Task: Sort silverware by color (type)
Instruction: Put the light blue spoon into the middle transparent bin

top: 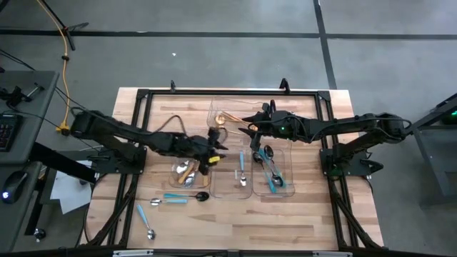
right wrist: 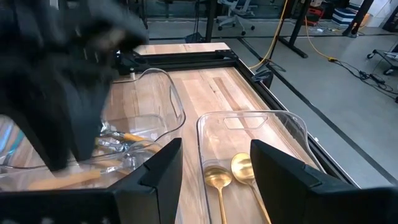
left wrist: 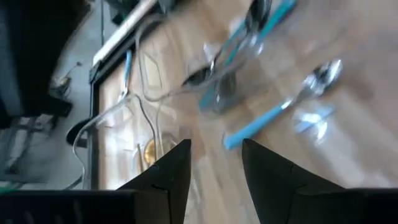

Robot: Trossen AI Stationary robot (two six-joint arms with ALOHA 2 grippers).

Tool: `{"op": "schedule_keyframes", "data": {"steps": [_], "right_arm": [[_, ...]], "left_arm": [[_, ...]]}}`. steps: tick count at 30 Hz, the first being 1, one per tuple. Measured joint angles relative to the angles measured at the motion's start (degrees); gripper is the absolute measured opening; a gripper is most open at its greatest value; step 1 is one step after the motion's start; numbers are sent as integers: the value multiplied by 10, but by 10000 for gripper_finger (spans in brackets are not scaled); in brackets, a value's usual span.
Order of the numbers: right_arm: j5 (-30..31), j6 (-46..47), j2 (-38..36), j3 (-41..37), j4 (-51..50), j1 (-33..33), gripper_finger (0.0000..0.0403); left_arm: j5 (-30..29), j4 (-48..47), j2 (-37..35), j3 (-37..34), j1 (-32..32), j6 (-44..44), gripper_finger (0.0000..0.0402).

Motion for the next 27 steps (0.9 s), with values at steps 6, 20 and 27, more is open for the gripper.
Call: {"op": "schedule_keyframes", "data": {"steps": [6,20,27], "right_arm": [[0,-4,0,0,-1,0,173],[0,-14,0,0,23,-5,173],[0,-22,0,0,38,-5,173]], "left_arm": [[134,55,-141,-81,57,-60,130],[197,448,-331,-348,210,-180,130],[291,447,-328,-348,223,-223,130]]}}
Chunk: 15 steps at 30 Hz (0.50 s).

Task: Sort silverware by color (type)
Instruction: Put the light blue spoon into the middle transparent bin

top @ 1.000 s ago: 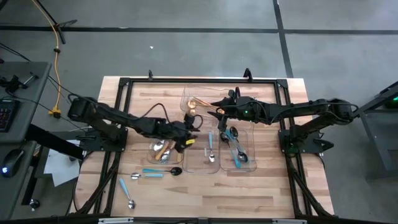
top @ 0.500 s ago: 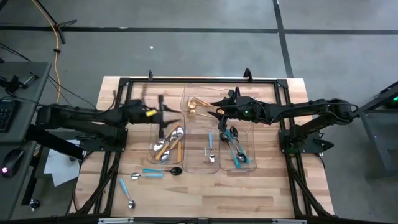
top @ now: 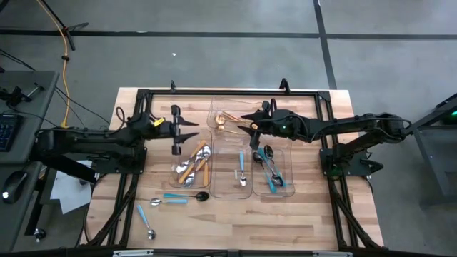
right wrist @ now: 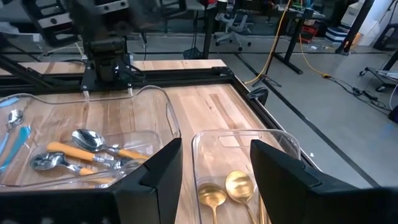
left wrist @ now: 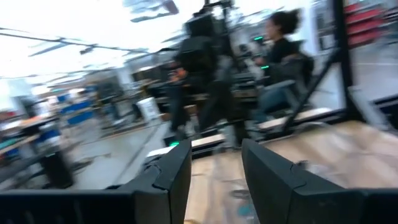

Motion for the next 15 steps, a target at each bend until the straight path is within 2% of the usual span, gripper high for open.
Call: {"op": "schedule_keyframes", "data": {"steps": [4,15], "right_arm": [[0,0,0,0,0,0,173],[0,8,0,0,-12,0,173]], "left_arm": [[44,1,1,0,5,-7,130],[43,0,1,0,9,-41,130]]}}
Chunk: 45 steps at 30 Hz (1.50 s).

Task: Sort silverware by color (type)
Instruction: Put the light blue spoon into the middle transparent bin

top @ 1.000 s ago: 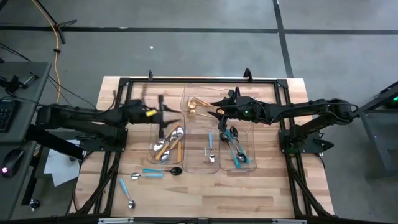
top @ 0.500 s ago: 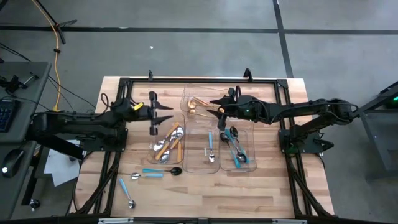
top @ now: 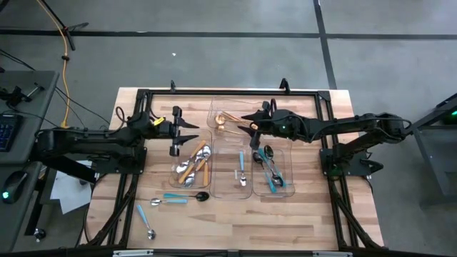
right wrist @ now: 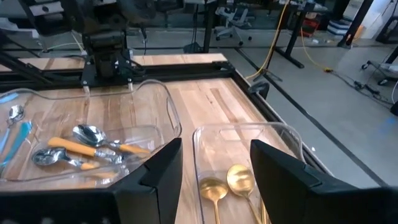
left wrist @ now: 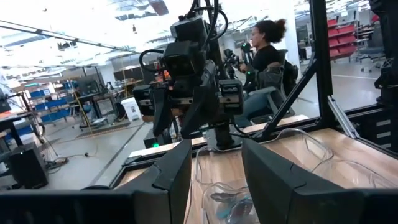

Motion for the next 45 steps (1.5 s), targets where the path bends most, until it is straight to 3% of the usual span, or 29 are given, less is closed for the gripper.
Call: {"op": "schedule_keyframes", "data": {"steps": [7,9,13,17,22,28,33,37,41,45], "right_arm": [[11,7,0,0,-28,0,173],[68,11,0,0,-24,0,173],[249,18,0,0,-41,-1,173],[390,55,0,0,-78,-5,173],[478,142,0,0,-163,-37,173],[453,294,0,0,-342,-117,173],[349,393,-4,-2,-480,-212,173],[292,384,-4,-55,-432,-277,173],[168,350,-4,-120,-339,-349,173],[103,344,-4,-148,-292,-392,173]], "left_arm": [[-6,0,0,0,0,-1,130],[-6,0,0,0,0,0,130],[-6,0,0,0,0,0,130],[-6,-1,0,0,0,0,130],[-6,-8,0,0,0,0,130],[-6,-22,0,0,0,-9,130],[-6,-22,0,0,0,-30,130],[-6,-33,0,0,0,-30,130],[-6,-33,0,0,-1,-31,130],[-6,-35,0,0,-1,-31,130]]}}
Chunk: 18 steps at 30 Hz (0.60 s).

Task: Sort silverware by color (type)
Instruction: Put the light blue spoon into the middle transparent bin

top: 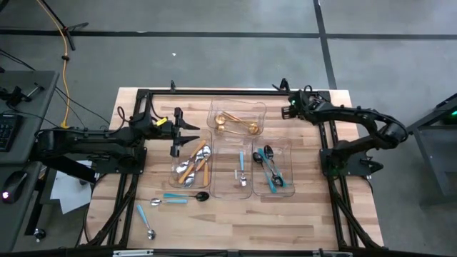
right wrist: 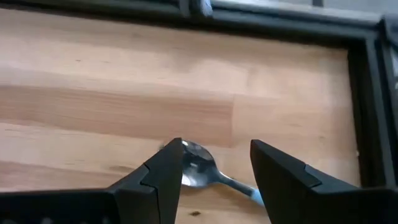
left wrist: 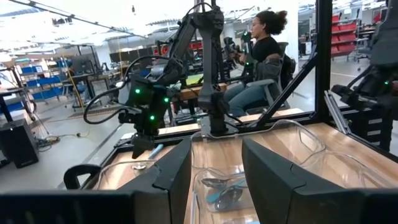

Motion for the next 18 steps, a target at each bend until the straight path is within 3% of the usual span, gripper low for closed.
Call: {"op": "schedule_keyframes", "data": {"steps": [4,18], "right_arm": [[-40,0,0,-2,-33,-25,173],[-42,-40,0,-2,-61,-38,173]], "left_arm": [[0,-12,0,0,0,-4,130],[0,-17,0,0,0,-19,130]]}}
